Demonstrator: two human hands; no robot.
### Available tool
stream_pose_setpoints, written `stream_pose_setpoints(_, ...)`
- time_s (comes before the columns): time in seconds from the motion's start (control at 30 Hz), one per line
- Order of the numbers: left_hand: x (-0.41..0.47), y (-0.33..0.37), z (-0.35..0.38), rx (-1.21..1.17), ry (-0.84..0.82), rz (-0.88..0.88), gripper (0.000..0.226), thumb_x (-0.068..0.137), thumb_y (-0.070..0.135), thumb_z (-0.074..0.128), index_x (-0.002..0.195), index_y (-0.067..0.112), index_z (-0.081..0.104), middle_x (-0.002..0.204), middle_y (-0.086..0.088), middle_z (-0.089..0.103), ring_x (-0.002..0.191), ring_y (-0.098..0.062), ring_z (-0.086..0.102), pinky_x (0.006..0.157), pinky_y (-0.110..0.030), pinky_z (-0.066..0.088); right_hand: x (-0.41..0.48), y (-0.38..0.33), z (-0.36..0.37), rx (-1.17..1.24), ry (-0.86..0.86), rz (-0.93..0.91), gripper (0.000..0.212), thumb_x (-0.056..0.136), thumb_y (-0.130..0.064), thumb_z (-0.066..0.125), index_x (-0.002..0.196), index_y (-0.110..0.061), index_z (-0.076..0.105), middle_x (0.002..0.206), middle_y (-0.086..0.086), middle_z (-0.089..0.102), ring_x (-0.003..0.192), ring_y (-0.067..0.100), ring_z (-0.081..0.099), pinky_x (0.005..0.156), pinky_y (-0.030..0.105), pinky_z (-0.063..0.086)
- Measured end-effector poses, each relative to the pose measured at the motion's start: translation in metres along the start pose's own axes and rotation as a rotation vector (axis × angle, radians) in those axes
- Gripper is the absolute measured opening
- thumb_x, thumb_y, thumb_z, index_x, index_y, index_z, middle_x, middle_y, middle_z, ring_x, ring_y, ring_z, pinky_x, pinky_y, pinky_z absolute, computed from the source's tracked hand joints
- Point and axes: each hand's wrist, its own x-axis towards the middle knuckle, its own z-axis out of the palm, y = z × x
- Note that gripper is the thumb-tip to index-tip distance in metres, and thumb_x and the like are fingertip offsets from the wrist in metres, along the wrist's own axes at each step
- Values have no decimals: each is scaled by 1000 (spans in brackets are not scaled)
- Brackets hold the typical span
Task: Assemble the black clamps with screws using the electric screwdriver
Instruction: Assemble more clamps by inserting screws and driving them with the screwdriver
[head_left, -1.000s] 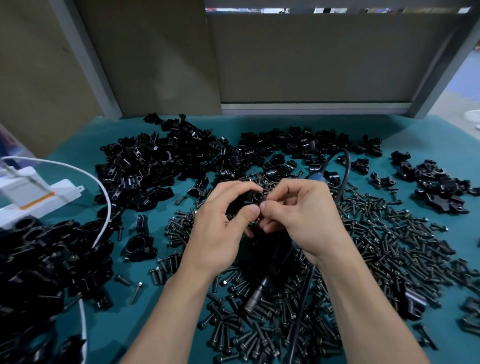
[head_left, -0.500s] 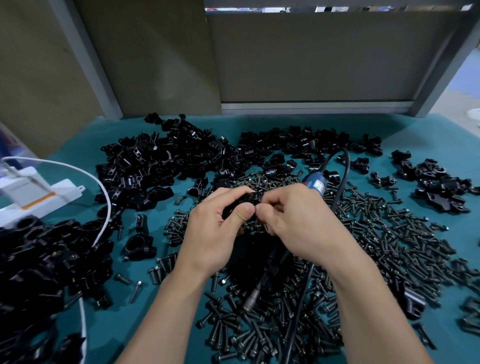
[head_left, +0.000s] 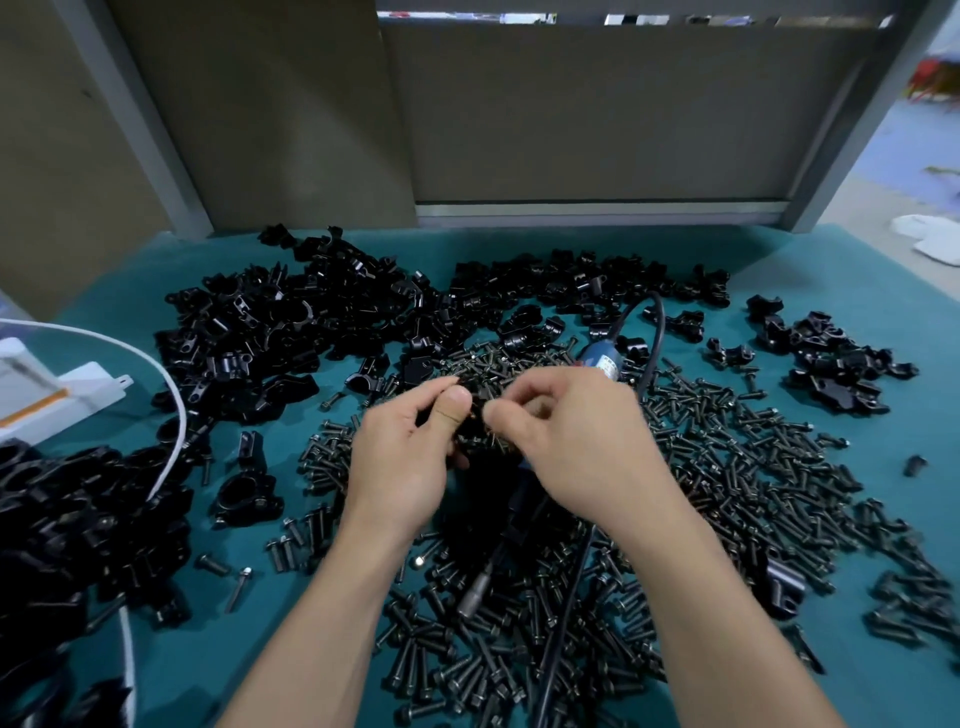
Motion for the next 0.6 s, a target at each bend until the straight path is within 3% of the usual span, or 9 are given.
stream_pose_setpoints(0.1, -1, -2, 3, 82, 64, -25, 31, 99, 51, 62, 127, 41, 70, 77, 9, 75, 64, 1, 71, 65, -22, 46, -6, 14, -4, -89, 244, 263, 41, 92, -61, 63, 99, -21, 60, 80, 0, 67, 72, 20, 64, 64, 33, 48)
stream_pose_setpoints(0.23, 4, -2, 0, 61, 107, -44, 33, 100, 53, 62, 128, 39, 70, 64, 13, 72, 62, -1, 70, 69, -29, 49, -6, 12, 11, -195, 135, 477, 88, 90, -71, 60, 150, -17, 27, 114, 12, 62, 100, 37, 60, 78, 40, 40)
stream_pose_setpoints(0.3, 5, -3, -2, 65, 115, -53, 34, 99, 53, 61, 128, 38, 70, 61, 14, 71, 62, 0, 70, 69, -29, 47, 2, 7, 15, -253, 103, 523, 106, 88, -71, 63, 161, -16, 9, 123, 15, 62, 108, 38, 62, 78, 40, 38)
stream_pose_setpoints(0.37, 5, -3, -3, 60, 125, -72, 36, 99, 54, 61, 130, 36, 70, 61, 14, 71, 62, 0, 70, 69, -28, 47, 10, 3, 11, -222, 80, 576, 102, 83, -65, 71, 156, -15, 20, 119, 11, 62, 104, 36, 63, 77, 38, 43)
stream_pose_setpoints(0.43, 4, -3, -4, 45, 141, -86, 36, 100, 52, 62, 130, 34, 71, 62, 17, 71, 61, 0, 70, 66, -26, 45, 10, 5, 4, -81, 100, 627, 84, 76, -59, 78, 141, -20, 40, 107, 4, 63, 94, 30, 64, 79, 38, 51)
stream_pose_setpoints(0.5, 4, -2, -6, 19, 153, -99, 36, 100, 50, 62, 131, 33, 71, 64, 19, 71, 59, 0, 69, 65, -27, 44, 1, 9, -1, 170, 159, 637, 64, 68, -50, 80, 122, -26, 54, 98, 0, 66, 86, 25, 68, 82, 45, 60)
stream_pose_setpoints(0.6, 5, 0, -7, -8, 155, -104, 36, 100, 50, 61, 131, 33, 70, 62, 16, 71, 58, 1, 68, 64, -28, 44, -11, 15, -2, 595, 246, 537, 38, 63, -37, 75, 98, -32, 62, 90, -1, 68, 78, 22, 67, 81, 47, 62)
